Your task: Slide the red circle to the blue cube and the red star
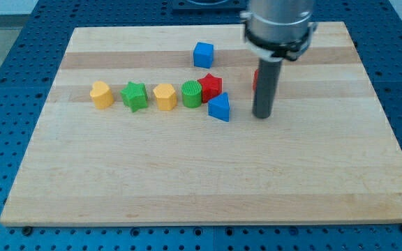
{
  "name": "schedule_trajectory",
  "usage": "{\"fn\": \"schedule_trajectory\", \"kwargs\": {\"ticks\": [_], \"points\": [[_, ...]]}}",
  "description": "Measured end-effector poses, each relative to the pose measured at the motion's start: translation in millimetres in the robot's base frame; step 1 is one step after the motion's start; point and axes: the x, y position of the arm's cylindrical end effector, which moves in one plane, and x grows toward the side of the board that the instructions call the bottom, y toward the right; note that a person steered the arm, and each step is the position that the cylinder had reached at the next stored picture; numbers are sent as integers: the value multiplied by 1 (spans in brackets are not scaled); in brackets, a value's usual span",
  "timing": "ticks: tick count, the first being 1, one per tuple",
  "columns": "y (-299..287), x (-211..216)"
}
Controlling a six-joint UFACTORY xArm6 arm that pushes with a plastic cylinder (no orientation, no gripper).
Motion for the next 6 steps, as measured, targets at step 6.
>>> {"fn": "schedule_trajectory", "kwargs": {"ticks": [6], "points": [[8, -133]]}}
